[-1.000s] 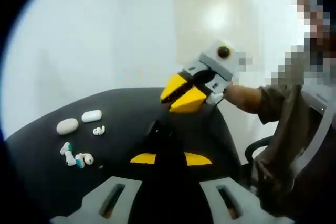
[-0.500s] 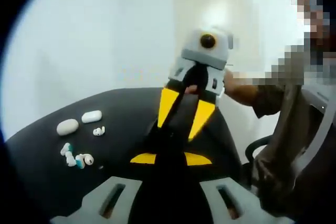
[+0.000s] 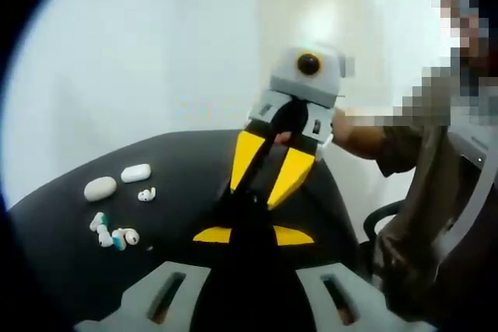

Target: Pick up three earphones and place each one into its charging case using tactile feedback, ensure that each earphone is properly inserted and securely positioned inside the case.

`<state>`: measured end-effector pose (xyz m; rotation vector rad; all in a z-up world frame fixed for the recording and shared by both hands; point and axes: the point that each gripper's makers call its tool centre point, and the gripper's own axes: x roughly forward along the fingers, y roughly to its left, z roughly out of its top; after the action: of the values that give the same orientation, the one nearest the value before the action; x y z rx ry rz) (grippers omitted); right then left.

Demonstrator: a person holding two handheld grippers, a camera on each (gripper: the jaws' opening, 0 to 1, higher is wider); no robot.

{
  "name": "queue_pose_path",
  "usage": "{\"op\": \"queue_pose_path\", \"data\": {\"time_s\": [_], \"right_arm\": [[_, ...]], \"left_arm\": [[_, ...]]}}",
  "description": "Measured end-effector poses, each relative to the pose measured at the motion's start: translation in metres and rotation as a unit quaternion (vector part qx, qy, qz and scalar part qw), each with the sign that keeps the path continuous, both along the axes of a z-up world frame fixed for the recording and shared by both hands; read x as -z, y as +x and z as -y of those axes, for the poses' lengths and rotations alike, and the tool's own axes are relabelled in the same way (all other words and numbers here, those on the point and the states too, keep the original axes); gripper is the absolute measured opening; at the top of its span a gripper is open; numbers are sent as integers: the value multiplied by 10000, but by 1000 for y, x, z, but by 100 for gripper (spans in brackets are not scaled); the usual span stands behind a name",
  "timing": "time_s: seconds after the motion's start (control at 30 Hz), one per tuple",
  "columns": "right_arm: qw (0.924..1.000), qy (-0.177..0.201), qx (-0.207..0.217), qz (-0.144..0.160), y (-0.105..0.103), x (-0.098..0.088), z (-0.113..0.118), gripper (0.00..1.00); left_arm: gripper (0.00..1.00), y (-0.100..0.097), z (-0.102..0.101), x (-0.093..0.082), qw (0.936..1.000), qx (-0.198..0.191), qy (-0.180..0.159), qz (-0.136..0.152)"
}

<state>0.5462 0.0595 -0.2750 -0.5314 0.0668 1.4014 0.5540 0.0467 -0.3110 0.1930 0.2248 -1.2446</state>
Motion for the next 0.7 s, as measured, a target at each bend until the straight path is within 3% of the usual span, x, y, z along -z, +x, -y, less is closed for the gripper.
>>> {"op": "queue_pose_path", "data": {"time_s": [0.17, 0.3, 0.33, 0.43, 0.5, 0.57, 0.7], "right_arm": [[9999, 136, 36, -15, 0, -5, 6, 10], [9998, -47, 146, 112, 5, -1, 17, 10], [9998, 38, 183, 24, 5, -2, 18, 10], [9970, 321, 239, -662, -3, -8, 11, 14], [9982, 136, 169, -568, -6, -4, 5, 16], [9997, -107, 175, -136, -3, 0, 0, 17], [9995, -237, 221, -48, 1, 7, -7, 17]], "left_arm": [[15, 1, 0, 0, 10000, -8, 2, -5], [15, 0, 0, 0, 10000, -8, 4, -5], [15, 1, 0, 0, 10000, -9, 3, -6], [15, 1, 0, 0, 10000, -13, 5, -3], [15, 1, 0, 0, 10000, -14, 7, 2], [15, 1, 0, 0, 10000, -11, 12, 21], [15, 1, 0, 0, 9999, -5, 43, 91]]}}
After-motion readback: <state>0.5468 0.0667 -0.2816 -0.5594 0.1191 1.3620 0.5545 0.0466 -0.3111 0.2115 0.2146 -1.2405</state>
